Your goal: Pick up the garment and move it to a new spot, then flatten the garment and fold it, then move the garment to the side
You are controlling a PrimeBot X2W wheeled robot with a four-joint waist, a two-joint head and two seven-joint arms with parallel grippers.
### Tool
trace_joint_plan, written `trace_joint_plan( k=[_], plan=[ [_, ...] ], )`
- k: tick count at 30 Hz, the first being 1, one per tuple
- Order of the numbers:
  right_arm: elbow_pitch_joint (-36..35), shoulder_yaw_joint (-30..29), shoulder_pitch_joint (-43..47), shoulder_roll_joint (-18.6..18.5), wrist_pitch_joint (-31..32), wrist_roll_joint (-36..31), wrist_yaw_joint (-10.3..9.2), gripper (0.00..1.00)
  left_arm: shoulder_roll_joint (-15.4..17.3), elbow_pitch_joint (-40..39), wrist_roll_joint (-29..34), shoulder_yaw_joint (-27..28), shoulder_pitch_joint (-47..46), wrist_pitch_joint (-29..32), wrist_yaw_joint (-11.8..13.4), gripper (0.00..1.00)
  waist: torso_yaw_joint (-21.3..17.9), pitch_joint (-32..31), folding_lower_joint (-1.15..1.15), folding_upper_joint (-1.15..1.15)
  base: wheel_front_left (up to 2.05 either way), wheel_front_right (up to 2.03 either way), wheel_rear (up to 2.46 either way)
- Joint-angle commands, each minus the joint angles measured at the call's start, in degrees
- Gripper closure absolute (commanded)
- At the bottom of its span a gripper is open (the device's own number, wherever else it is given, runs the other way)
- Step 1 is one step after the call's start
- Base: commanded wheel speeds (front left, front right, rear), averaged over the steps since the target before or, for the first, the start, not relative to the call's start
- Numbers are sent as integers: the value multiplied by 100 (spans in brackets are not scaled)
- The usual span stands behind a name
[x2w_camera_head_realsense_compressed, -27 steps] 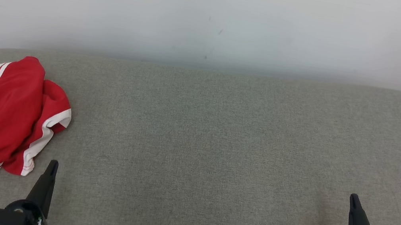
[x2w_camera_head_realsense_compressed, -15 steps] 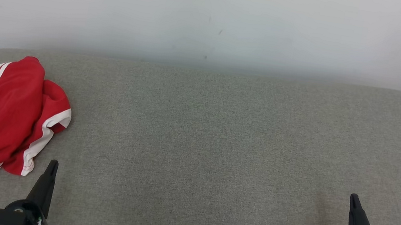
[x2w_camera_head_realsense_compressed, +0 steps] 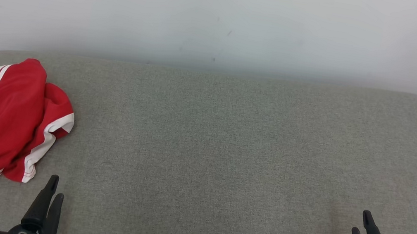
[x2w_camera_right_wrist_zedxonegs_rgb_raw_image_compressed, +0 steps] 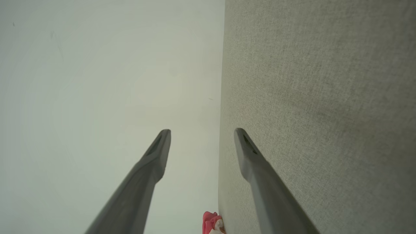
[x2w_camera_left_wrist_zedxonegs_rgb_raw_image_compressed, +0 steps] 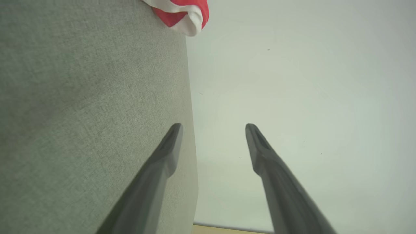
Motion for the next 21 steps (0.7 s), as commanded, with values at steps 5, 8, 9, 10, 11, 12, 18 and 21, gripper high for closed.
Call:
trace_joint_plan(
  k=[5, 8, 9, 10, 11, 12, 18, 21],
  plan=[
    [-196, 125, -98, -14, -192, -331, -1, 0, 21, -205, 252, -11, -83, -192, -1, 0, 2, 8, 0, 0, 0, 0, 0],
    [-245, 172, -99, -15, -274, -577, -1, 0, 23, -256, 457, 21, -84, -274, -1, 0, 3, 13, 0, 0, 0, 0, 0],
    [-264, 185, -101, -15, -301, -661, -1, 0, 23, -272, 556, 33, -83, -300, -1, 0, 3, 15, 0, 0, 0, 0, 0],
    [-285, 198, -102, -16, -327, -746, -1, 0, 24, -287, 661, 44, -83, -326, -1, 0, 3, 17, 0, 0, 0, 0, 0],
    [-305, 212, -105, -16, -353, -842, -1, 0, 24, -305, 766, 53, -84, -353, -1, 0, 3, 19, 0, 0, 0, 0, 0],
    [-326, 224, -107, -16, -379, -942, -2, 0, 24, -321, 866, 63, -85, -380, -1, 0, 4, 21, 0, 0, 0, 0, 0],
    [-446, 295, -130, -17, -528, -1545, -2, 0, 27, -426, 1467, 124, -99, -528, 11, 0, 9, 34, 0, 0, 0, 0, 0],
    [-500, 352, -137, -18, -599, -1865, -2, 0, 29, -495, 1827, 138, -94, -598, 31, 0, 12, 40, 0, 0, 0, 0, 0]
  ],
)
